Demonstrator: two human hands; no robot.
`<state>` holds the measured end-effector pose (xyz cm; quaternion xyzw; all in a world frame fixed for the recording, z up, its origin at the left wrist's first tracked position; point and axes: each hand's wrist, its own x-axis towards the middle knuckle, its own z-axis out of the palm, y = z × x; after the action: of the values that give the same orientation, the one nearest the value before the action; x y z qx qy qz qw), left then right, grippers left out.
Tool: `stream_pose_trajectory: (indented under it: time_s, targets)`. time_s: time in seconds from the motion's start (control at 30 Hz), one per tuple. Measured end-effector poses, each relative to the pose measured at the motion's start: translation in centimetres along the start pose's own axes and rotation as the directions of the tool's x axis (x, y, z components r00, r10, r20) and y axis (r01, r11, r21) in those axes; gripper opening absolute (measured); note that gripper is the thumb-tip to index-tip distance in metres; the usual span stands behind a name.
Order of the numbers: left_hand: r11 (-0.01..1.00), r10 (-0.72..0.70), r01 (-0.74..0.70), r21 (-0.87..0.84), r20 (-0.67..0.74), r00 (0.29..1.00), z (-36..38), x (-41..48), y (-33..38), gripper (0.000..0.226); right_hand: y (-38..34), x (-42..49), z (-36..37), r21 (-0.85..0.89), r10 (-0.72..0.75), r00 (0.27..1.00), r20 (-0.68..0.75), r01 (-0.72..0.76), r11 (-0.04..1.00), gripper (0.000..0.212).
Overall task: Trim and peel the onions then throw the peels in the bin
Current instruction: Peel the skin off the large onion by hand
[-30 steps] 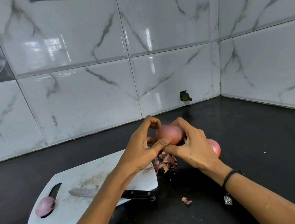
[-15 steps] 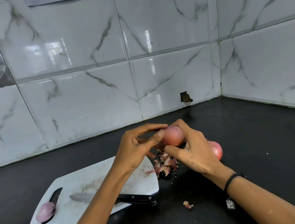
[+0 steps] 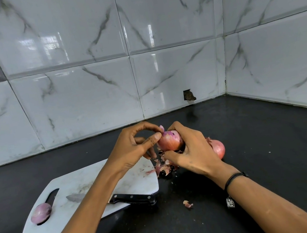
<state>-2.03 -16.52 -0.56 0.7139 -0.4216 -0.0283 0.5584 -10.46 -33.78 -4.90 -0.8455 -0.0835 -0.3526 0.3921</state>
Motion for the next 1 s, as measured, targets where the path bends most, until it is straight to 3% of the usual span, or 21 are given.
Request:
stream_pose_trajectory:
  time_s: [0.33, 0.57, 0.77, 1.0]
  targets:
    - [0.999, 0.020, -0.022, -0.028, -0.059, 0.998, -0.12, 0.17, -0.03, 0.013, 0.36, 0.23, -0.01, -0.072, -0.054, 0.998, -0.016, 0.053, 0.996, 0.032]
    - [0.998, 0.005, -0.005, -0.059, -0.003, 1.000, -0.36, -0.07, -0.45, 0.025, 0.42, 0.20, 0.04, -0.037, -0.035, 0.999, -0.038, 0.034, 0.999, 0.032]
    - [0.998, 0.030, -0.033, -0.061, -0.037, 0.999, 0.18, -0.08, -0.23, 0.015, 0.38, 0.14, 0.05, 0.011, -0.028, 0.998, -0.054, 0.029, 1.000, 0.028]
    - [0.998, 0.041, -0.041, -0.047, 0.011, 0.999, 0.08, -0.10, -0.19, 0.022, 0.52, 0.23, -0.09, -0.059, -0.050, 0.998, -0.049, 0.047, 0.997, 0.028]
